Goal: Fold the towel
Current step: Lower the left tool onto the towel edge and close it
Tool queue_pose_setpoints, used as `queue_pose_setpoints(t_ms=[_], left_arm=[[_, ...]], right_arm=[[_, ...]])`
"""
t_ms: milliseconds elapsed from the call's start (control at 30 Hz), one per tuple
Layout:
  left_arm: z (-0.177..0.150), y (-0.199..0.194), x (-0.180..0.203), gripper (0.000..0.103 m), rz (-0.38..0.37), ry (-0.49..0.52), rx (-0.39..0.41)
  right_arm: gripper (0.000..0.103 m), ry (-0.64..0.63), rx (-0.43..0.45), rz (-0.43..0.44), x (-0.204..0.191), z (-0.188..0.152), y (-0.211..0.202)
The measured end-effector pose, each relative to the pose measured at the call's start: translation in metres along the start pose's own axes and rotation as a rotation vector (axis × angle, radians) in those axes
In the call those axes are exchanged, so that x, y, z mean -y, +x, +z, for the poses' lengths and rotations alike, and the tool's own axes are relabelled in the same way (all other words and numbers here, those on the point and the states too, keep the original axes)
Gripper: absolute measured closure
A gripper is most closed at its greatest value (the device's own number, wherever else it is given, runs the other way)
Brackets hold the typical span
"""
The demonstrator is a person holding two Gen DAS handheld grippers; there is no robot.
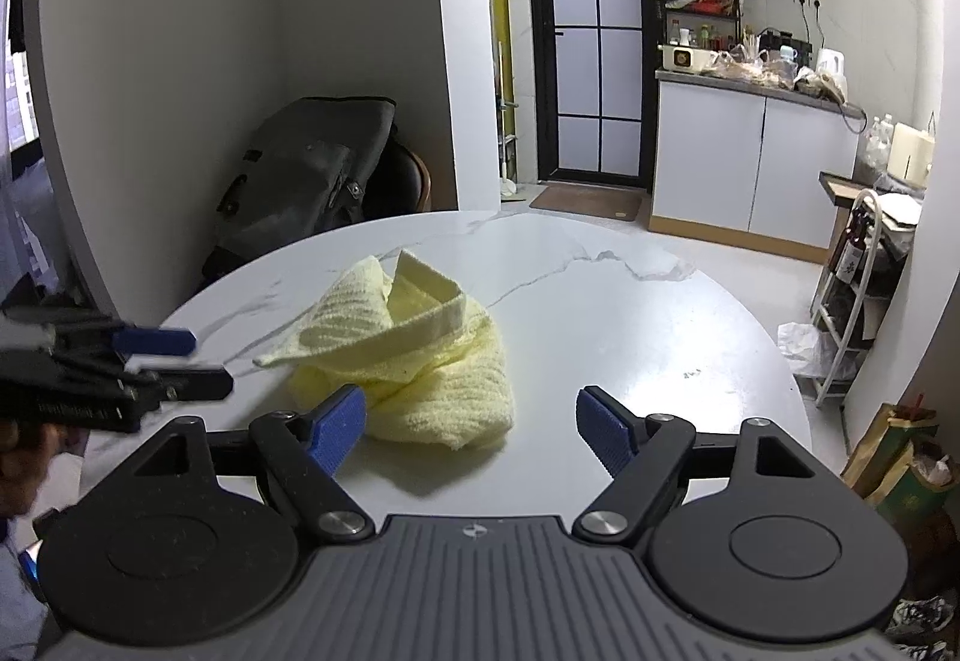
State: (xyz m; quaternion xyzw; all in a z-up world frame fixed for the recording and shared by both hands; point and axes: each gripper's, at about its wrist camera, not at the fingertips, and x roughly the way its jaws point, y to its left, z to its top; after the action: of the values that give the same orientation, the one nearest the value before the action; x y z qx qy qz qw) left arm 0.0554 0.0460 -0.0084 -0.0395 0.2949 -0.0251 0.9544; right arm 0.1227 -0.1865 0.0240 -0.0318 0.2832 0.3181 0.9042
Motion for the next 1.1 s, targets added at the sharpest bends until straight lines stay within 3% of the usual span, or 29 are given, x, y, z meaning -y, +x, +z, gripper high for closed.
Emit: queue_pose_setpoints(t_ms=[267, 600, 833, 1100], left_arm=[[-0.001, 0.015, 0.004, 0.047, -0.001, 0.017, -0.008], [0.003, 0.023, -0.002, 0.048, 0.015, 0.017, -0.007], [0.001, 0.036, -0.002, 0.068, 0.001, 0.015, -0.021], [0.002, 0.036, -0.003, 0.076, -0.009, 0.021, -0.003]], right_arm=[[0.027, -0.028, -0.011, 0.007, 0.002, 0.025, 0.015], [0.031, -0.103, -0.042, 0.031, -0.011, 0.053, 0.041], [0.031, -0.137, -0.061, 0.025, -0.016, 0.062, 0.053], [0.031, -0.159, -0.075, 0.023, -0.017, 0.067, 0.061]])
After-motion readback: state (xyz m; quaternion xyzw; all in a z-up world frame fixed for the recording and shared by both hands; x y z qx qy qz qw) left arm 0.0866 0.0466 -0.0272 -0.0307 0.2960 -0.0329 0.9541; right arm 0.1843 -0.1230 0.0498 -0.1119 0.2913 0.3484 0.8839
